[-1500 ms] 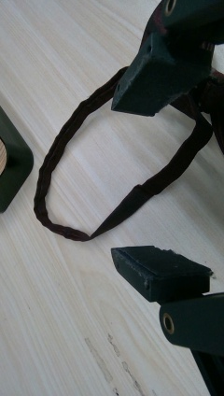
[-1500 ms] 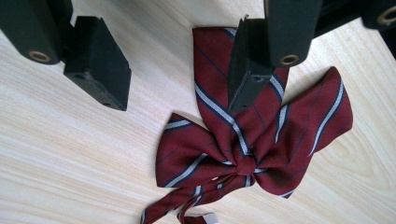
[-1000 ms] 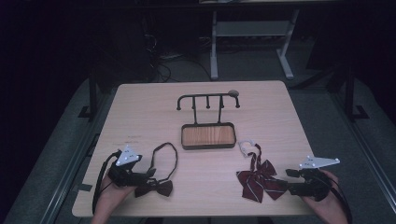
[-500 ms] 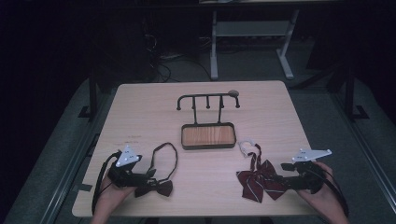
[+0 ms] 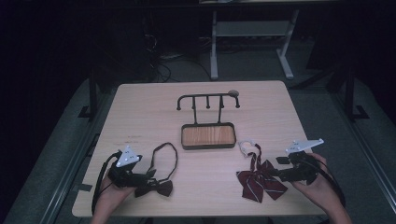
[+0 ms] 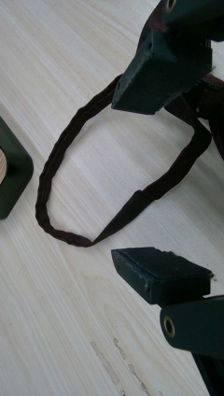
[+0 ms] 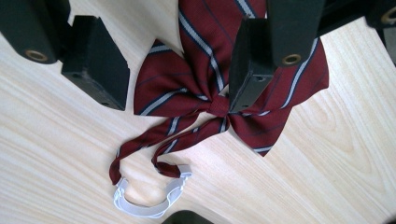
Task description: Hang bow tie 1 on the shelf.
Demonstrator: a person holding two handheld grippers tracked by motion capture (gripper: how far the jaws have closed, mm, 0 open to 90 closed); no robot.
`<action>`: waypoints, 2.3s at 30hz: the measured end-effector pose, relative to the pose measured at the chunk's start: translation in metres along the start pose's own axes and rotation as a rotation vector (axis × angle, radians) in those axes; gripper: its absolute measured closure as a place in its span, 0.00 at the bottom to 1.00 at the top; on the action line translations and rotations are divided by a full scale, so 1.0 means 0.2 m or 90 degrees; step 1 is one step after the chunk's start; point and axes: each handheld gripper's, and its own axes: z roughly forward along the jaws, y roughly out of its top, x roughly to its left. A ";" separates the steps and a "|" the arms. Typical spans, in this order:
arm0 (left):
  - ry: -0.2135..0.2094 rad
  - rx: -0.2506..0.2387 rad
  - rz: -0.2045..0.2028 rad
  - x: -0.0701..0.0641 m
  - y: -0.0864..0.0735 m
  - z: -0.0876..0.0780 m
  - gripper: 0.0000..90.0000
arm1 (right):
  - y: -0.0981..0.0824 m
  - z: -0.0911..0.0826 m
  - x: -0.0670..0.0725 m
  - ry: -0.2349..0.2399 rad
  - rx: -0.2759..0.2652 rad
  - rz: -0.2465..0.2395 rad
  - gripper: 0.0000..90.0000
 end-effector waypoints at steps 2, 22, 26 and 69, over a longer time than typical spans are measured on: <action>0.000 -0.001 0.000 0.00 0.00 0.00 0.26 | 0.02 0.00 0.00 -0.004 0.007 0.001 0.43; -0.006 -0.002 -0.006 0.02 -0.01 -0.01 0.26 | 0.18 0.06 -0.02 0.008 0.046 -0.030 0.42; -0.004 -0.006 -0.009 0.01 -0.01 -0.01 0.26 | 0.23 0.07 -0.02 0.012 0.051 -0.032 0.42; -0.004 -0.003 -0.006 0.04 -0.01 -0.02 0.26 | 0.53 0.39 -0.25 -0.002 0.192 -0.017 0.57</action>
